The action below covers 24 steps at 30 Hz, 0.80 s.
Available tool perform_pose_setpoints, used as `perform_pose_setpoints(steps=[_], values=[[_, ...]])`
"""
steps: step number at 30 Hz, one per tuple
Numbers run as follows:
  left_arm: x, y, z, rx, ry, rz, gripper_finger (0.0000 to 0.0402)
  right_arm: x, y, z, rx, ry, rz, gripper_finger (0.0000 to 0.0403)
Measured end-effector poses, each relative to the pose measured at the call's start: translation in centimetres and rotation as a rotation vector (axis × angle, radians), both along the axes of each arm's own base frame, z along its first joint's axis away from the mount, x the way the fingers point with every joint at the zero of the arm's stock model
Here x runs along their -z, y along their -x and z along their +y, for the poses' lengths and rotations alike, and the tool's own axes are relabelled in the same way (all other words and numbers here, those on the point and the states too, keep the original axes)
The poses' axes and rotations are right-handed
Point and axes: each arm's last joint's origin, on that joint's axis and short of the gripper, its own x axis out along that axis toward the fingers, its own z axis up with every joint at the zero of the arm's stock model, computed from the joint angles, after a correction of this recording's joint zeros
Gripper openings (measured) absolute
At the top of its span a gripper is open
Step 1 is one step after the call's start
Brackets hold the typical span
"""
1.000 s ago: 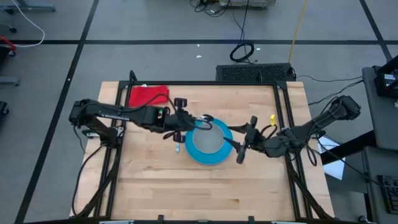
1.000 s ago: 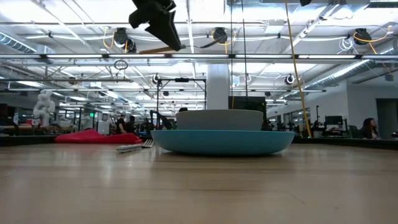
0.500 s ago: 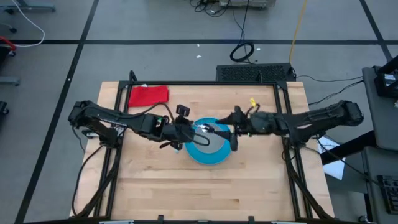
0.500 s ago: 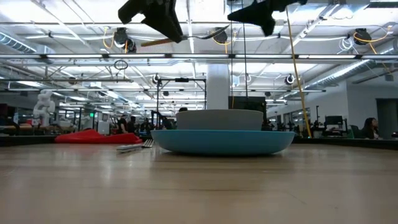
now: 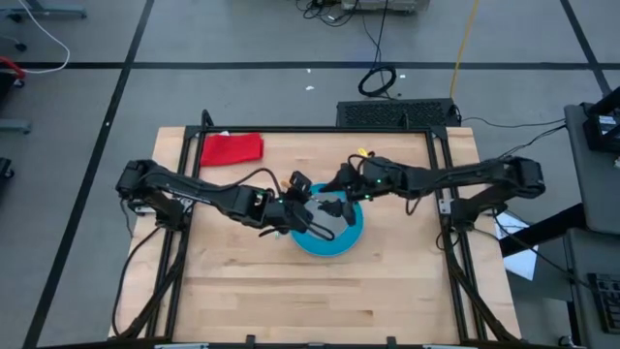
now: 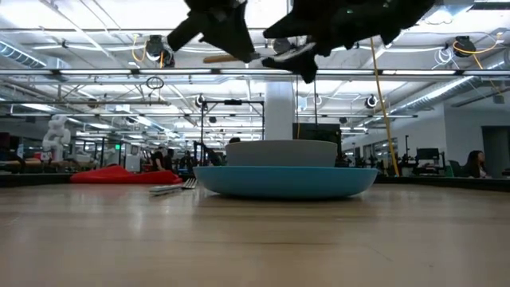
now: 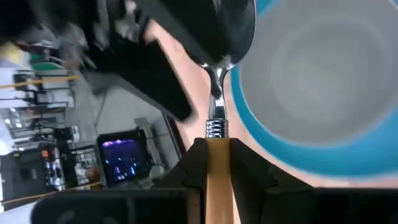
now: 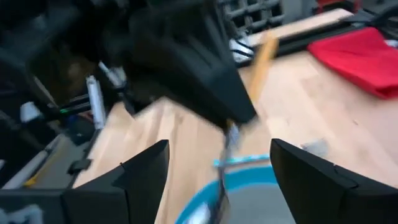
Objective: Set table place
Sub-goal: Put the orange spoon into the gray bowl
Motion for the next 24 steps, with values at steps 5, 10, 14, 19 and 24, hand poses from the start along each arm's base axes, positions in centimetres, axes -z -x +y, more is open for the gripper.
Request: perform_pose_setpoints(steps=[5, 10, 14, 19, 24], values=[[0.3, -0.4, 0.0, -0.005, -0.017, 0.004, 0.0047, 0.9, -1.7, -0.3, -0.041, -0.025, 0.025, 0.0256], [0.5, -0.5, -0.1, 0.005, -0.029, 0.007, 0.0047, 1.5, -2.7, -0.7, -0.034, -0.033, 0.050, 0.0234], [0.5, -0.5, -0.1, 0.002, -0.027, 0.010, 0.0047, 1.5, -2.6, -0.9, -0.047, -0.038, 0.056, 0.0209], [0.5, -0.4, -0.3, 0.005, -0.031, 0.014, 0.0047, 1.3, -2.4, -0.7, -0.093, -0.037, 0.061, 0.0162], [0.5, -0.4, -0.3, 0.003, -0.023, 0.007, 0.0047, 1.5, -2.3, -0.6, -0.121, -0.052, 0.078, 0.0098]])
